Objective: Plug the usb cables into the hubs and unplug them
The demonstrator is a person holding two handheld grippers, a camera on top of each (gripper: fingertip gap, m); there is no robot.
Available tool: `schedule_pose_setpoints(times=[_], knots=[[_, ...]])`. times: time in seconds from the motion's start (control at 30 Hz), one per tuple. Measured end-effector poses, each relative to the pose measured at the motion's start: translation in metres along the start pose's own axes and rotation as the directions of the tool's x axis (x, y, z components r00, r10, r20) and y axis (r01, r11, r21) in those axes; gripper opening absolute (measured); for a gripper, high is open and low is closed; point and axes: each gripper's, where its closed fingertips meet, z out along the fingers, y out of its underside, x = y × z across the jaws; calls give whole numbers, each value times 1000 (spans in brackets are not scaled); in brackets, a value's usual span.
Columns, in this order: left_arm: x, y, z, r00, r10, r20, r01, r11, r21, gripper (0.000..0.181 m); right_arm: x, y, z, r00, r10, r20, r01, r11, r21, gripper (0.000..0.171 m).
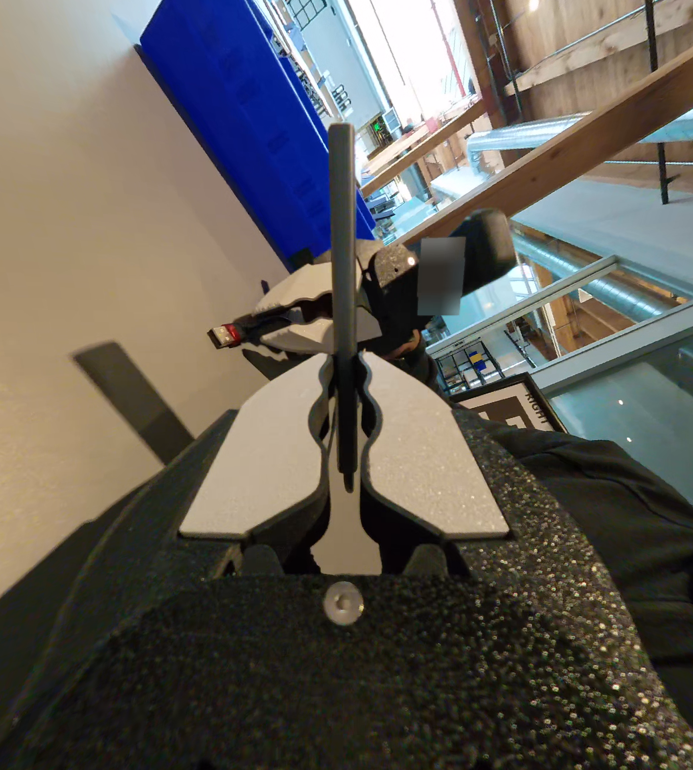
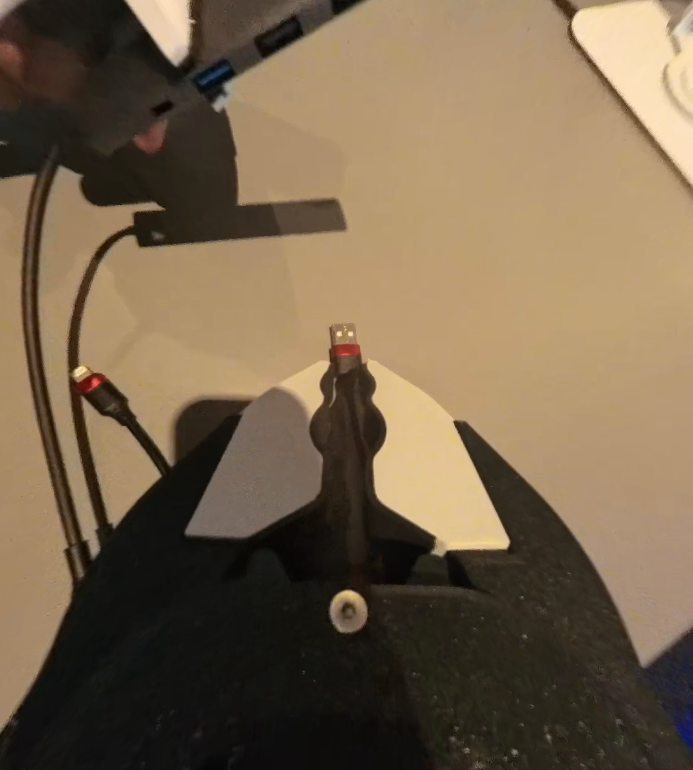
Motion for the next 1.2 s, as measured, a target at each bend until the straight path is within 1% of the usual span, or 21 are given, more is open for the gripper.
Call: schedule_pose_setpoints(times=[0.1, 0.4, 0.47, 0.6, 0.87, 0.93, 1.07, 1.13, 1.2], knots=[[-1, 1, 0, 1000, 20, 23, -20, 1000, -12, 9, 0, 7, 5, 998, 52, 36, -51, 998, -28, 18], [-6, 3, 0, 997, 41, 64, -39, 999, -26, 9, -2, 7, 11, 998, 37, 44, -34, 998, -55, 31], [-6, 2, -1, 997, 46, 68, -45, 999, -25, 9, -3, 7, 14, 998, 30, 48, -27, 998, -64, 29], [-6, 0, -2, 996, 53, 77, -52, 998, -21, 9, -4, 5, 16, 999, 23, 45, -19, 997, -76, 15], [-7, 5, 0, 991, 99, 92, -95, 994, -45, 10, -4, 5, 16, 999, -35, 25, 38, 994, -99, 14], [-7, 6, 0, 990, 108, 91, -104, 993, -50, 10, -2, 4, 16, 998, -67, -6, 66, 993, -100, 14], [-3, 5, -1, 992, 111, 57, -108, 993, -47, 10, 8, -2, 14, 968, -202, -153, 183, 975, -129, 15], [-1, 4, -1, 994, 104, 34, -103, 994, -32, 10, 6, -15, 8, 947, -249, -205, 236, 968, -84, 15], [1, 3, -1, 995, 96, 12, -96, 995, -26, 10, 1, -33, -1, 936, -259, -240, 265, 964, -7, 15]])
